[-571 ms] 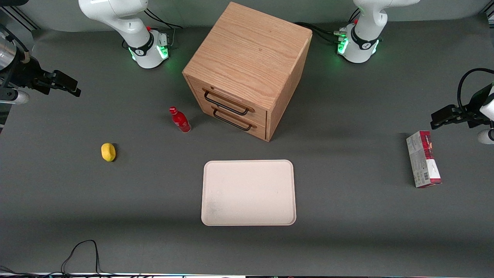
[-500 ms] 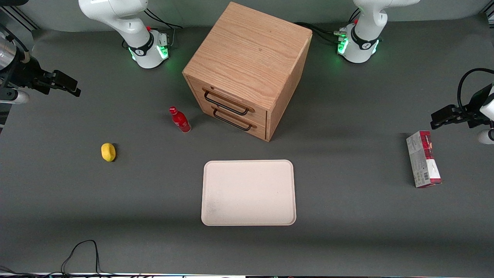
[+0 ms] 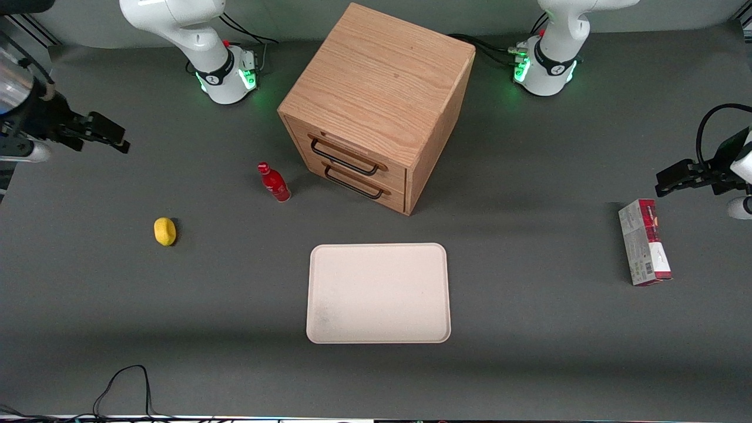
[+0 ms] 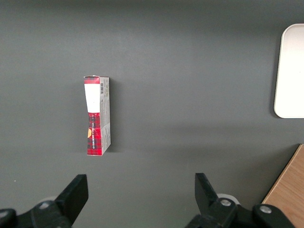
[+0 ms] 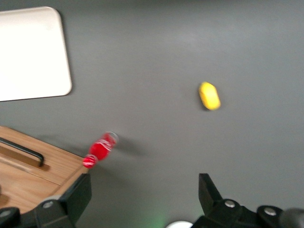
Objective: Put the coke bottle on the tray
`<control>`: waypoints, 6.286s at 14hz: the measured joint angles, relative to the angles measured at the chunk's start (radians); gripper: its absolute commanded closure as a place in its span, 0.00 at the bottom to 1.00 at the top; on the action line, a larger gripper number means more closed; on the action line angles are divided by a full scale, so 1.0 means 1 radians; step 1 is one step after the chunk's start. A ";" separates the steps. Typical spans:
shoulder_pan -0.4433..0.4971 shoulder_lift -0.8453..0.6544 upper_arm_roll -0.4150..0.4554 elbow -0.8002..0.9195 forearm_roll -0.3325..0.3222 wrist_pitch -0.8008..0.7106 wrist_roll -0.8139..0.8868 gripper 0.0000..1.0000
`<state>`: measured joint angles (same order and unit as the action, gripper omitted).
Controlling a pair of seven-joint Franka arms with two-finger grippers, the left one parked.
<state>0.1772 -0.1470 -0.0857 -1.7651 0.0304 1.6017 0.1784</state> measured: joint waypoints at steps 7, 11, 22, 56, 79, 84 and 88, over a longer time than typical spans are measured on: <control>0.019 0.048 0.239 -0.159 0.012 0.178 0.323 0.00; 0.045 0.041 0.250 -0.353 0.059 0.366 0.326 0.00; 0.075 0.016 0.265 -0.703 0.061 0.760 0.331 0.00; -0.062 0.220 0.295 0.106 -0.048 0.053 0.272 1.00; -0.012 1.052 0.575 0.772 -0.447 0.389 0.470 1.00; -0.012 1.082 0.573 0.771 -0.454 0.432 0.470 1.00; -0.013 1.087 0.566 0.760 -0.454 0.448 0.470 0.98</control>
<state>0.1638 0.9399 0.4803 -1.0054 -0.4233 2.0495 0.6487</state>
